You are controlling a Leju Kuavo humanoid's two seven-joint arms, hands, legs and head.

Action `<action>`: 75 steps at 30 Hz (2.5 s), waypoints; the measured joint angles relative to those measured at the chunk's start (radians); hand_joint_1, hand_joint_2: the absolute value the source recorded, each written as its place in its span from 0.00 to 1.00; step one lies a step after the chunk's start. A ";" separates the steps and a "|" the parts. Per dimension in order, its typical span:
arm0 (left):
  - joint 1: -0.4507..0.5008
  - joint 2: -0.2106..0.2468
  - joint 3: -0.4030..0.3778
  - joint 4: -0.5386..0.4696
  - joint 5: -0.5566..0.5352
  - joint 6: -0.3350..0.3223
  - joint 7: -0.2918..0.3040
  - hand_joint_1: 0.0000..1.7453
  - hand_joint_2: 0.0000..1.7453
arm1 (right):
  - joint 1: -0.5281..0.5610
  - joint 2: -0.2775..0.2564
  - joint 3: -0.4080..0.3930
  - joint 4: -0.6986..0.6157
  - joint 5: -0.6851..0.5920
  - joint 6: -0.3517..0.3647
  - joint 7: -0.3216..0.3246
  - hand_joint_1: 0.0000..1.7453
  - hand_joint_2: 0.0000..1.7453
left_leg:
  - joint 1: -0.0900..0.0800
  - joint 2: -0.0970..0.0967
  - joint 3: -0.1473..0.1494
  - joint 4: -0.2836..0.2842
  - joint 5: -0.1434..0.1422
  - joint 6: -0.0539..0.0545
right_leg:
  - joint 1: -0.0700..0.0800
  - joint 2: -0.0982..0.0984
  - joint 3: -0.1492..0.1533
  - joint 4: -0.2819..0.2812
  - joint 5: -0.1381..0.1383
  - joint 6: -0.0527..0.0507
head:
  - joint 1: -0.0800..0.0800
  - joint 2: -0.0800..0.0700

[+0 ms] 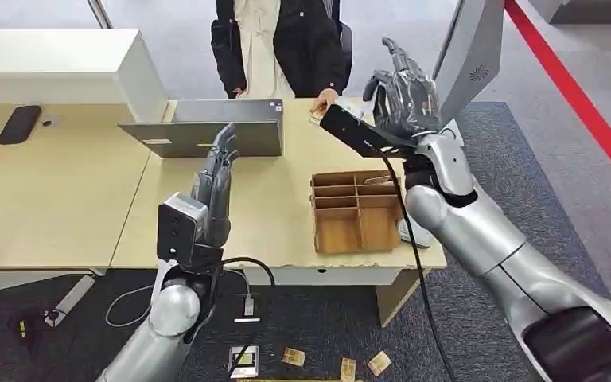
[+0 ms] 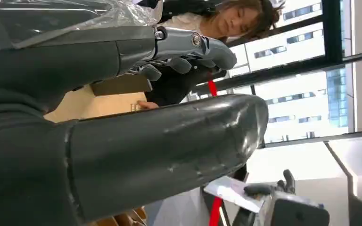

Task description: Pass the card to the sensor for recognition and then transmit it.

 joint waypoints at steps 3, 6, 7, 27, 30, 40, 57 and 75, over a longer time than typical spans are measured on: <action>-0.009 -0.008 0.000 0.012 0.007 -0.002 -0.011 0.00 0.00 | -0.053 0.049 0.033 0.081 -0.003 0.027 -0.016 1.00 1.00 | 0.000 0.000 0.000 0.000 0.000 0.000 | 0.000 0.000 0.000 0.000 0.000 0.000 | 0.000 0.000; -0.016 -0.014 -0.001 0.023 0.016 -0.003 -0.018 0.00 0.00 | -0.098 0.095 0.065 0.166 -0.003 0.049 -0.023 1.00 1.00 | 0.000 0.000 0.000 0.000 0.000 0.000 | 0.000 0.000 0.000 0.000 0.000 0.000 | 0.000 0.000; -0.020 -0.017 -0.001 0.027 0.019 -0.003 -0.021 0.00 0.00 | -0.113 0.111 0.073 0.196 0.001 0.056 -0.023 1.00 1.00 | 0.000 0.000 0.000 0.000 0.000 0.000 | 0.000 0.000 0.000 0.000 0.000 0.000 | 0.000 0.000; -0.058 -0.033 -0.005 0.057 0.022 -0.001 -0.030 0.00 0.00 | -0.251 0.293 0.176 0.586 0.034 0.062 0.105 1.00 1.00 | 0.000 0.000 0.000 0.000 0.000 0.000 | 0.000 0.000 -0.001 0.000 0.000 0.000 | 0.000 0.000; -0.060 -0.033 -0.006 0.056 0.023 -0.002 -0.027 0.00 0.00 | -0.251 0.294 0.185 0.605 0.034 0.056 0.116 1.00 1.00 | 0.000 0.000 0.000 0.000 0.000 0.000 | 0.000 0.000 -0.001 0.000 0.000 0.000 | 0.000 0.000; -0.061 -0.033 -0.013 0.056 0.018 -0.013 -0.030 0.00 0.00 | -0.251 0.295 0.206 0.649 0.032 0.040 0.145 1.00 1.00 | 0.000 0.000 0.000 0.000 0.000 0.000 | 0.000 0.000 -0.001 0.000 0.000 0.000 | 0.000 0.000; -0.062 -0.033 -0.021 0.056 0.000 -0.022 -0.022 0.00 0.00 | -0.250 0.294 0.221 0.674 -0.075 -0.068 0.114 0.00 1.00 | 0.000 0.000 0.000 0.000 0.000 0.000 | 0.000 0.000 -0.001 0.000 0.000 0.000 | 0.000 0.000; -0.027 -0.018 -0.018 0.033 -0.049 0.001 0.011 0.00 0.00 | -0.005 0.212 0.079 0.312 -0.588 -0.192 -0.212 0.00 1.00 | 0.000 0.000 0.001 0.000 0.000 0.000 | 0.000 0.000 0.000 0.000 0.000 0.000 | 0.000 0.000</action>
